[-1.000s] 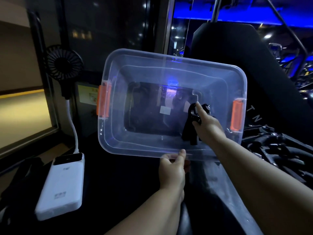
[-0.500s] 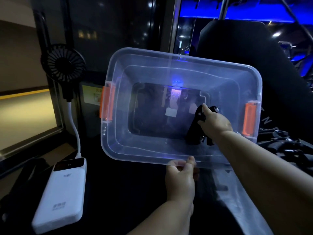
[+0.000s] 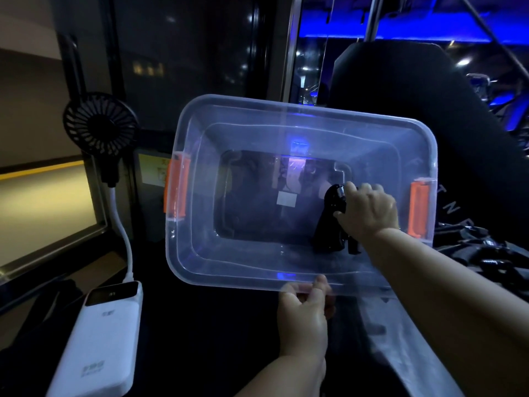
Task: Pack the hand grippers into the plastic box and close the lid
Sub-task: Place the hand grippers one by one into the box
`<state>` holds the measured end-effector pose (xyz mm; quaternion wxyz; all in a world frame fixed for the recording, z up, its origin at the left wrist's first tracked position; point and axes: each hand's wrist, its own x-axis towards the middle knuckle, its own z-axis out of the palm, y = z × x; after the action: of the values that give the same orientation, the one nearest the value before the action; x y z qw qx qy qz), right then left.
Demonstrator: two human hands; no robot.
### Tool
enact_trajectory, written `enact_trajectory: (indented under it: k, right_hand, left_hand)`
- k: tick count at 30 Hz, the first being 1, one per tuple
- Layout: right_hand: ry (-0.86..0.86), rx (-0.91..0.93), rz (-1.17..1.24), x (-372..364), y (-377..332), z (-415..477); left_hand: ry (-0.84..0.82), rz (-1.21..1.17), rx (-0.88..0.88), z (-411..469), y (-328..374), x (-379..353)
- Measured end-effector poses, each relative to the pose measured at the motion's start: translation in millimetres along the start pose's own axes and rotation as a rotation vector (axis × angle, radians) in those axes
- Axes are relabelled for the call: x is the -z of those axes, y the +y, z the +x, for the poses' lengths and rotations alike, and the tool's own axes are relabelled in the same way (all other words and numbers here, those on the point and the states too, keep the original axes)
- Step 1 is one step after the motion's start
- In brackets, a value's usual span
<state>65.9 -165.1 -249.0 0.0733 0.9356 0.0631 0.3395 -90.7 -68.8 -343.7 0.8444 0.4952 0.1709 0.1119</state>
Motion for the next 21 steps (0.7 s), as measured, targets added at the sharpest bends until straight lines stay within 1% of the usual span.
enact_trajectory:
  k: [3,4,6,7,9,13,21]
  right_hand:
    - [0.101,0.246,-0.051,-14,1,4]
    - [0.086,0.294,-0.051,-17,0,5]
    - [-0.037,0.346,-0.118,-20,-4,4]
    - [-0.097,0.355,-0.142,-23,-6,4]
    - [-0.136,0.373,-0.203,-25,-9,4]
    - [-0.109,0.381,-0.297,-27,-15,2]
    - [-0.105,0.311,-0.283,-33,-17,3]
  left_hand:
    - [0.000,-0.004,-0.003,0,0,0]
    - [0.003,-0.004,-0.005,-1,1,0]
    - [0.006,-0.005,-0.009,0,1,-1]
    - [0.007,-0.002,-0.011,0,1,-1]
    - [0.009,0.006,-0.009,1,0,-1]
    - [0.012,-0.016,-0.011,3,-3,-1]
    - [-0.006,-0.053,-0.020,5,-5,-2]
